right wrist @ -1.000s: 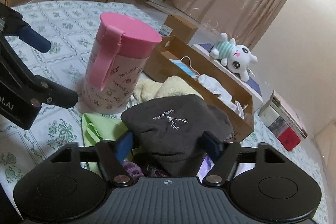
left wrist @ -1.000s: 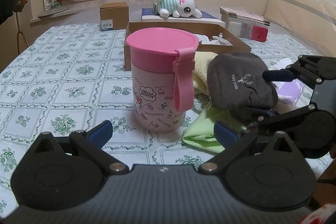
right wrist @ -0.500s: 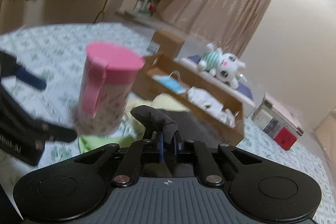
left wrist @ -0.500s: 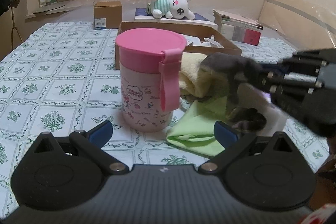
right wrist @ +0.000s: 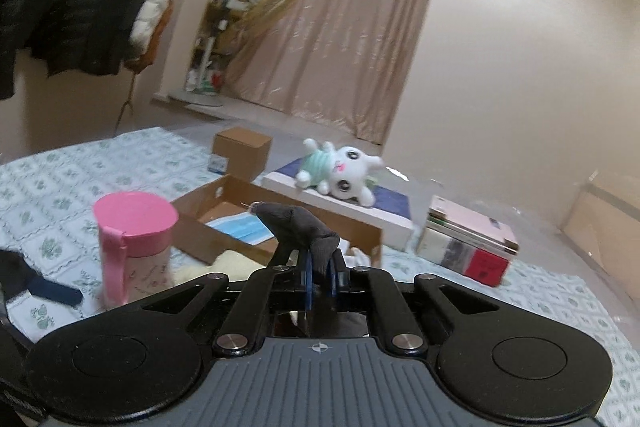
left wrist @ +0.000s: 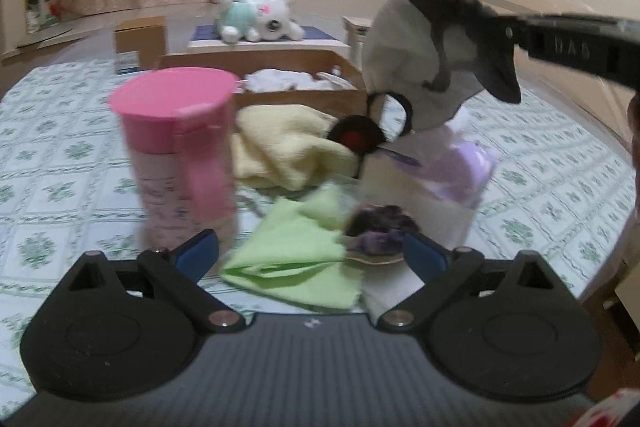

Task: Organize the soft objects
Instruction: 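Carry the grey cap and purple scrunchie into the cardboard box and release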

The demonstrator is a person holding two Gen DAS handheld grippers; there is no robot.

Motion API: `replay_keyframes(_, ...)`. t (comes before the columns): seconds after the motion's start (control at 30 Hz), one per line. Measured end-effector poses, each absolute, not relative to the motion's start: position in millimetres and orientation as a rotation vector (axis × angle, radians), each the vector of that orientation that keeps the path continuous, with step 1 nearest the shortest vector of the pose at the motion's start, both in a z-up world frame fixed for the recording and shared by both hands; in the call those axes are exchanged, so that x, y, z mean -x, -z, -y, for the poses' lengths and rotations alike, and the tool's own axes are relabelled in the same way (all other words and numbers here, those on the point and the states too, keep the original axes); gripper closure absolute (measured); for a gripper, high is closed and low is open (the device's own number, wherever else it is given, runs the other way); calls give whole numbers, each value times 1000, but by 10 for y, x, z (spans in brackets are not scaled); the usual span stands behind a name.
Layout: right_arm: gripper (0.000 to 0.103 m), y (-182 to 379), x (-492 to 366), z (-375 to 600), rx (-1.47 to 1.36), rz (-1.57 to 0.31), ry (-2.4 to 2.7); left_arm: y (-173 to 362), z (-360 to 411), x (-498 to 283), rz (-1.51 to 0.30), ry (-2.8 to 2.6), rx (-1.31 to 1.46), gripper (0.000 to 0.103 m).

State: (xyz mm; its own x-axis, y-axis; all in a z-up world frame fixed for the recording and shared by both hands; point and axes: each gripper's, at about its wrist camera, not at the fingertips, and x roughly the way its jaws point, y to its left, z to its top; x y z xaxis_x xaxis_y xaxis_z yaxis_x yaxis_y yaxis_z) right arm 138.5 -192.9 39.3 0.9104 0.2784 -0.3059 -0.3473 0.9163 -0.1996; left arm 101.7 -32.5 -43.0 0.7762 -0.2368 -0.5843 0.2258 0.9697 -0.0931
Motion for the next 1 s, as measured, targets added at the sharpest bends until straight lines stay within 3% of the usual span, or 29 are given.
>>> replay_keyframes(0.27, 95, -352, -1307, 2173, 214, -305, -278, 571, 804, -1193, -651, 334, -104, 22)
replay_keyframes(0.7, 95, -291, -1344, 2312, 189, -322, -277, 647, 983, -1376, -711, 333, -230, 92)
replay_keyframes(1.0, 95, -492, -1343, 2377, 197, -275, -274, 278, 869, -1360, -667, 362, -194, 95)
